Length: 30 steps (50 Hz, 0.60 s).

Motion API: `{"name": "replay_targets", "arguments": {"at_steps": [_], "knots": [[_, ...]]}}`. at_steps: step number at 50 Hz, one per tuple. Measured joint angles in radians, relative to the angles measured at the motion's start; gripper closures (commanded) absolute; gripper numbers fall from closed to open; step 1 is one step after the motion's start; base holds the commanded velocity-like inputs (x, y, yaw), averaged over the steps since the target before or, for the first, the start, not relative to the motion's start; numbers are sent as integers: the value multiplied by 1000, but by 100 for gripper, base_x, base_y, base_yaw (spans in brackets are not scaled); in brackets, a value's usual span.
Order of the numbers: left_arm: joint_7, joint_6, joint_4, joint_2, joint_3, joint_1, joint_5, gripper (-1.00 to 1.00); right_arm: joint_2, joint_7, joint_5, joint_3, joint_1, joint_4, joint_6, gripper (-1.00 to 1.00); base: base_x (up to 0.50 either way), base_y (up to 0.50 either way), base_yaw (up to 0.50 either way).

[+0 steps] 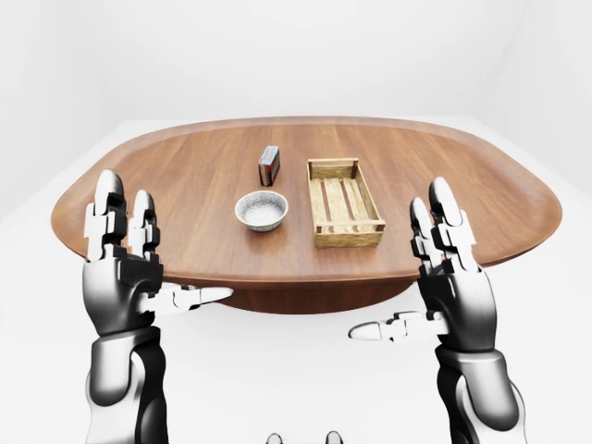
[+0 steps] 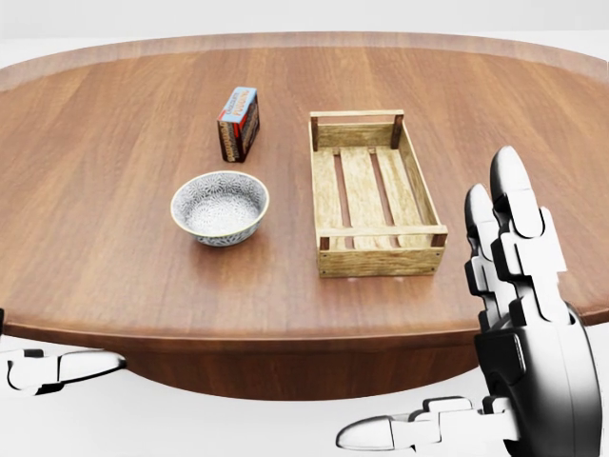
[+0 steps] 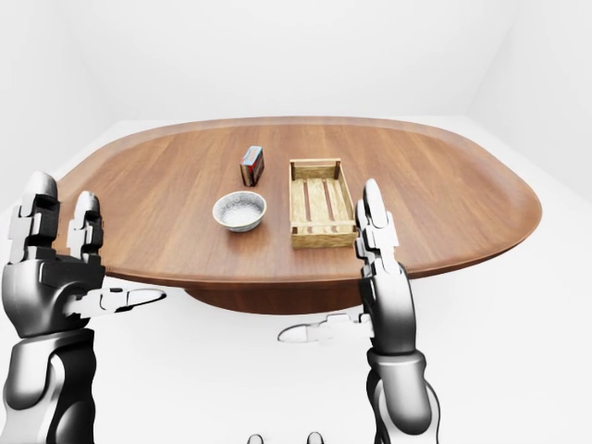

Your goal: Pick up the bowl on the left and put it in the tray.

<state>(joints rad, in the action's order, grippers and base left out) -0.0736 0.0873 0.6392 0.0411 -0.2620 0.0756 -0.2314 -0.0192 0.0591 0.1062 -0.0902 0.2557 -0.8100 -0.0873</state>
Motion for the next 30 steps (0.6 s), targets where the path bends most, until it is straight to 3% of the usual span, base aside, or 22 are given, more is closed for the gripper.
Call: {"name": "replay_targets", "arguments": {"at_steps": [18, 26, 30], "knots": [[-1, 0, 6, -4, 4, 6, 14, -100, -3, 2, -12, -16, 3, -12, 0, -100, 0, 50, 0], [-1, 0, 7, -2, 3, 9, 18, -100, 1, -1, -33, -24, -2, -16, 0, -100, 0, 0, 0], [-1, 0, 8, -4, 4, 13, 18, -100, -2, -5, -38, -29, 1, -17, 0, -100, 36, 0, 0]]}}
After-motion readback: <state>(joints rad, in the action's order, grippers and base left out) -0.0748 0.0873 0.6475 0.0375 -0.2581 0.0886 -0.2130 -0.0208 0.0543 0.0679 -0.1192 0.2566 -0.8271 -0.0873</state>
